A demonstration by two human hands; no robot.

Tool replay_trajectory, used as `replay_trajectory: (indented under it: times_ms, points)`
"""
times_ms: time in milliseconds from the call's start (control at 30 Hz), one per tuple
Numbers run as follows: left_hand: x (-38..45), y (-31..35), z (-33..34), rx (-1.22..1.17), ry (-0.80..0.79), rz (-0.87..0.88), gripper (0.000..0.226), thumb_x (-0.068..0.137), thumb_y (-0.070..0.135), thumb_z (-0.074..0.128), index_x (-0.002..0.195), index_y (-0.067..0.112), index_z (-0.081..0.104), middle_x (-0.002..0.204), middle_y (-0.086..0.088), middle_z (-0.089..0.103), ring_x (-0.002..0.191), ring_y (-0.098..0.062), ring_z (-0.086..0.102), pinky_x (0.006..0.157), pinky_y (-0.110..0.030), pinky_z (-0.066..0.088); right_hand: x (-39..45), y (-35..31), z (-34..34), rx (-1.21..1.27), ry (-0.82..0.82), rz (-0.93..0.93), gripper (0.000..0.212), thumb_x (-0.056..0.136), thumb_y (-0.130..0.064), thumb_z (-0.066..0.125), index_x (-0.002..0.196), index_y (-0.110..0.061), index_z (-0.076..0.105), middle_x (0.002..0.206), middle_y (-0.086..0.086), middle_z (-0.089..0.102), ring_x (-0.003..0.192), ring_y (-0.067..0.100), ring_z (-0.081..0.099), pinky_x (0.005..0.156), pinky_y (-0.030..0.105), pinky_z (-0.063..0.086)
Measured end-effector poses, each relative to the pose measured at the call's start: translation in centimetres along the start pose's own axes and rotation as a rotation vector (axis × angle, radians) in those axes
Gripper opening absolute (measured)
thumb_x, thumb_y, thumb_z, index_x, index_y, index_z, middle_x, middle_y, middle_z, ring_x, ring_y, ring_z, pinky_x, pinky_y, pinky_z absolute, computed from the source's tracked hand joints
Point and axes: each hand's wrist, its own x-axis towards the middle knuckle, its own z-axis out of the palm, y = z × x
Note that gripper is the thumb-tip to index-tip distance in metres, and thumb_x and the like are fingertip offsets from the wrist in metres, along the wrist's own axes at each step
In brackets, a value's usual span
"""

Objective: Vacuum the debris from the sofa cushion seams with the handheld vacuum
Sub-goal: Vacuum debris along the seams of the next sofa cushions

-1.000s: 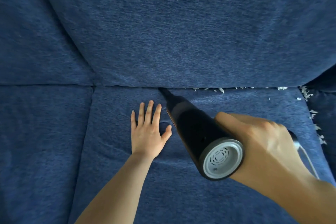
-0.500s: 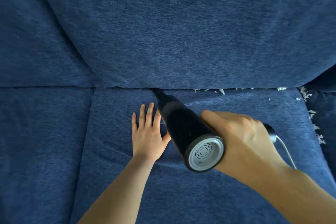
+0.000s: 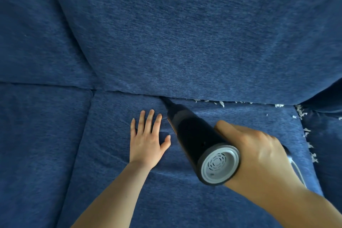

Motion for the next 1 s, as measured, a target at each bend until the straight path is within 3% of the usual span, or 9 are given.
replay_trajectory:
  times_ms: [133,167,233,333,500,633,700,867,1000]
  points:
    - [-0.2,0.4,-1.0,-0.034,0.06,0.008,0.107,0.086,0.049,-0.033,0.14,-0.001,0.046,0.15,-0.02,0.039,0.142,-0.042,0.031,0.112,-0.064,0.026,0.4,0.0,1.2,-0.007,0.001,0.01,0.035,0.054,-0.045,0.064,0.067,-0.026,0.038,0.048,-0.009,0.044,0.037,0.014,0.035,0.045,0.011,0.016]
    - [-0.3,0.6,-1.1,-0.036,0.059,0.0,0.105,0.087,0.046,-0.032,0.14,-0.001,0.046,0.15,-0.021,0.04,0.141,-0.043,0.031,0.112,-0.064,0.026,0.2,0.1,1.4,-0.007,0.006,0.0,0.034,0.054,-0.044,0.065,0.067,-0.026,0.039,0.048,-0.009,0.044,0.037,0.014,0.036,0.045,0.011,0.016]
    - [0.0,0.5,-1.1,-0.039,0.005,-0.02,0.083,0.092,0.041,-0.009,0.142,0.002,0.045,0.151,-0.019,0.039,0.143,-0.041,0.029,0.112,-0.064,0.025,-0.2,0.3,0.9,-0.004,0.019,-0.015,0.033,0.055,-0.045,0.063,0.066,-0.026,0.039,0.048,-0.009,0.042,0.037,0.013,0.033,0.046,0.009,0.015]
    - [0.2,0.5,-0.4,0.014,-0.007,-0.055,0.075,0.089,0.056,0.018,0.147,0.013,0.039,0.154,-0.012,0.037,0.146,-0.034,0.026,0.115,-0.06,0.022,-1.3,0.8,-0.1,-0.01,0.047,-0.014,0.034,0.057,-0.045,0.06,0.067,-0.026,0.034,0.048,-0.011,0.036,0.038,0.011,0.028,0.045,0.008,0.014]
    - [0.7,2.6,0.3,0.033,0.029,-0.168,0.07,0.093,0.064,0.022,0.154,0.035,0.007,0.162,-0.007,0.014,0.15,-0.033,0.0,0.119,-0.056,-0.003,-1.9,2.6,-0.2,0.051,-0.012,0.016,0.038,0.057,-0.04,0.07,0.068,-0.025,0.037,0.048,-0.01,0.042,0.038,0.014,0.04,0.041,0.014,0.024]
    - [0.5,5.0,0.4,0.066,-0.005,-0.117,0.076,0.086,0.049,0.019,0.155,0.018,0.008,0.164,-0.003,0.002,0.15,-0.031,-0.011,0.118,-0.057,-0.005,-2.6,3.2,-0.8,0.018,0.001,0.023,0.042,0.061,-0.04,0.075,0.068,-0.024,0.036,0.048,-0.009,0.043,0.04,0.017,0.042,0.043,0.02,0.027]
    - [0.3,5.6,1.3,0.053,0.023,-0.104,0.083,0.085,0.058,0.016,0.155,0.013,0.013,0.163,-0.001,0.007,0.151,-0.025,-0.006,0.119,-0.055,-0.004,-2.4,2.9,-1.0,0.038,-0.011,0.034,0.039,0.068,-0.041,0.074,0.072,-0.024,0.039,0.054,-0.009,0.047,0.049,0.017,0.047,0.047,0.026,0.031]
    - [0.7,6.4,1.8,0.033,0.068,-0.17,0.082,0.084,0.061,0.022,0.154,0.019,0.019,0.16,-0.001,0.021,0.15,-0.023,0.006,0.12,-0.054,0.004,-2.0,3.3,-0.1,0.002,0.001,-0.025,0.032,0.078,-0.04,0.062,0.077,-0.026,0.033,0.064,-0.008,0.046,0.06,0.019,0.044,0.049,0.025,0.025]
    - [0.4,7.4,0.9,0.053,0.029,-0.156,0.073,0.089,0.06,0.031,0.154,0.031,0.014,0.161,-0.005,0.012,0.15,-0.03,0.001,0.119,-0.058,0.0,-3.7,5.1,-0.9,0.006,0.033,-0.031,0.034,0.071,-0.037,0.066,0.071,-0.027,0.034,0.055,-0.009,0.04,0.052,0.021,0.041,0.046,0.023,0.023]
